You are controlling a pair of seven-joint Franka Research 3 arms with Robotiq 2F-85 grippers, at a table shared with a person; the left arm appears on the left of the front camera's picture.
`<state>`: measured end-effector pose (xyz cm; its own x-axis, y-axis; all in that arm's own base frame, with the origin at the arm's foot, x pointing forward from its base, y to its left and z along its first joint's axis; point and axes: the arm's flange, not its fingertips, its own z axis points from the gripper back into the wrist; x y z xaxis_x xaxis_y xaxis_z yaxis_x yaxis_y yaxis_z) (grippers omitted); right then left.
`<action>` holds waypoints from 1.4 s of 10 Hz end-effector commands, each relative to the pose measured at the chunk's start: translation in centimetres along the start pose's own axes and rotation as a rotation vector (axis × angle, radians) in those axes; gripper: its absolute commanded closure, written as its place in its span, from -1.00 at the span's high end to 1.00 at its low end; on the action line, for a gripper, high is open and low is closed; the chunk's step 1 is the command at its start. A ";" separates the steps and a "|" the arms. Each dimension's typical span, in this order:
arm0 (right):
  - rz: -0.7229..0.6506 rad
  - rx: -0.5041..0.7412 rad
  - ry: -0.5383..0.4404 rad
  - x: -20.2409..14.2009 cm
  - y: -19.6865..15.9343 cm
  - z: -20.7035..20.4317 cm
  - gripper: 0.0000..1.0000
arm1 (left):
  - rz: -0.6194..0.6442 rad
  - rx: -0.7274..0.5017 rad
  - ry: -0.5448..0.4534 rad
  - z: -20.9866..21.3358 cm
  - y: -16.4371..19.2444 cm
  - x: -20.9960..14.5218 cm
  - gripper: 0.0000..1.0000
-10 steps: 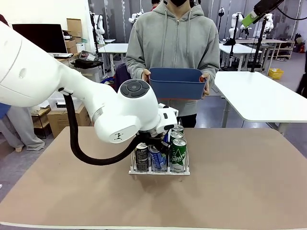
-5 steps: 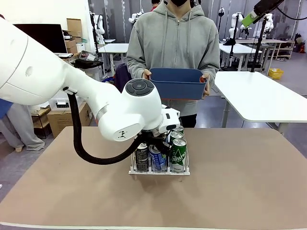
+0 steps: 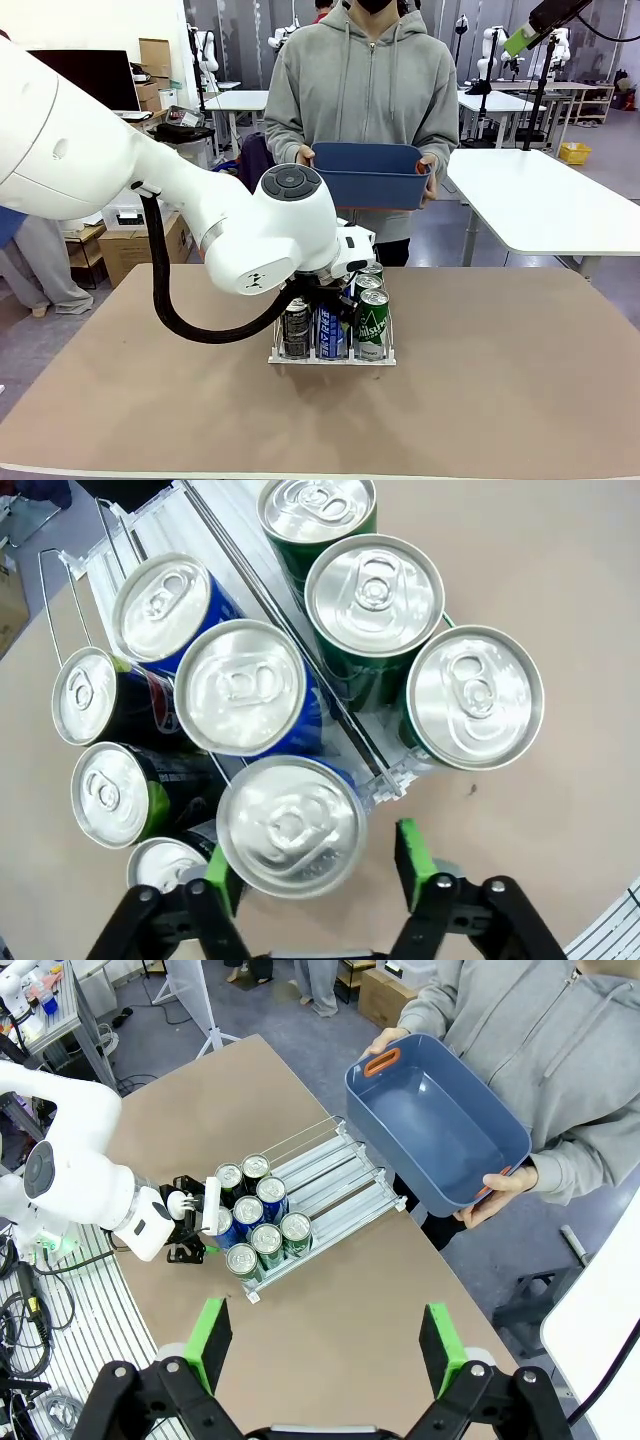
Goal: Fill the beverage cans into the dispenser.
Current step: Place the picked Ionic drink in the line of the Automatic Can Dispenser with the same cans.
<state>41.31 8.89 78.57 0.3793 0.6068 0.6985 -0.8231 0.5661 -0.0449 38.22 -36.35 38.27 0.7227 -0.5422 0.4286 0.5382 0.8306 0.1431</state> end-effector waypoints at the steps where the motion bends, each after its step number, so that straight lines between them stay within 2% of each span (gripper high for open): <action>1: 0.006 0.004 0.004 -0.2 0.2 0.0 1.00 | -0.002 0.029 -0.035 1.5 0.3 -0.6 0.94; 2: 0.006 0.004 0.004 -0.2 0.2 0.0 1.00 | 0.007 0.041 -0.069 2.5 0.2 -0.9 1.00; 8: 0.006 0.004 0.004 -0.2 0.2 0.0 1.00 | 0.017 0.034 -0.217 7.8 -0.5 -2.7 1.00; 14: 0.006 0.004 0.004 -0.2 0.2 0.0 1.00 | -0.012 0.054 -0.194 7.4 -0.3 -1.7 1.00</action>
<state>41.31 8.88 78.57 0.3795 0.6068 0.6984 -0.8229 0.5664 -0.0450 33.28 -34.66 43.94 0.6132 -0.5198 0.5948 0.5221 0.8317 0.1886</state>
